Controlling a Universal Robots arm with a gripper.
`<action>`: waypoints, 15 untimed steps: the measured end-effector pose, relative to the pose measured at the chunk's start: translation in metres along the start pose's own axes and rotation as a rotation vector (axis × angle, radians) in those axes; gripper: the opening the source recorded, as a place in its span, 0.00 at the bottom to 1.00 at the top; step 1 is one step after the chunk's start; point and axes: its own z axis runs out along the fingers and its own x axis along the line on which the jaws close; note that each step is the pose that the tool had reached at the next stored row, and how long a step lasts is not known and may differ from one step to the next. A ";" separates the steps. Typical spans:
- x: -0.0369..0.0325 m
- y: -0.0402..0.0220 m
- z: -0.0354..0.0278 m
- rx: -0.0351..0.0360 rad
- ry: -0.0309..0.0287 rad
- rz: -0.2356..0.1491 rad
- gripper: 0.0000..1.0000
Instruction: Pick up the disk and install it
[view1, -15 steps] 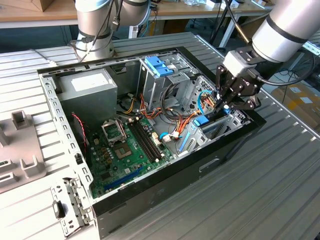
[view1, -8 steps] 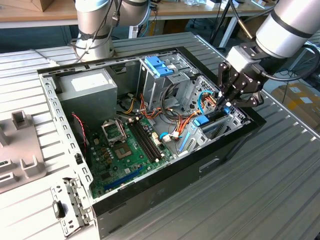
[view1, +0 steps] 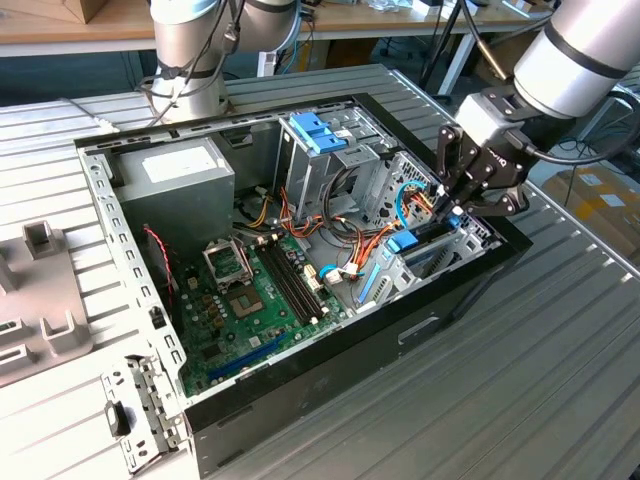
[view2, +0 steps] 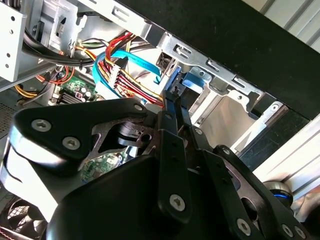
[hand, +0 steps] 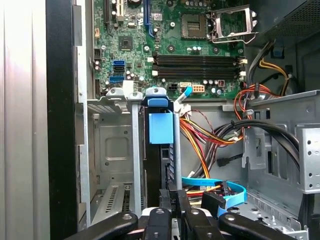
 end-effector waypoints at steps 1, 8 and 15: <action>0.0002 -0.0001 0.0007 -0.0013 -0.0002 0.000 0.17; 0.0015 -0.0029 0.0025 -0.0075 0.0001 0.001 0.17; 0.0026 -0.0042 0.0044 -0.0090 0.0008 0.001 0.17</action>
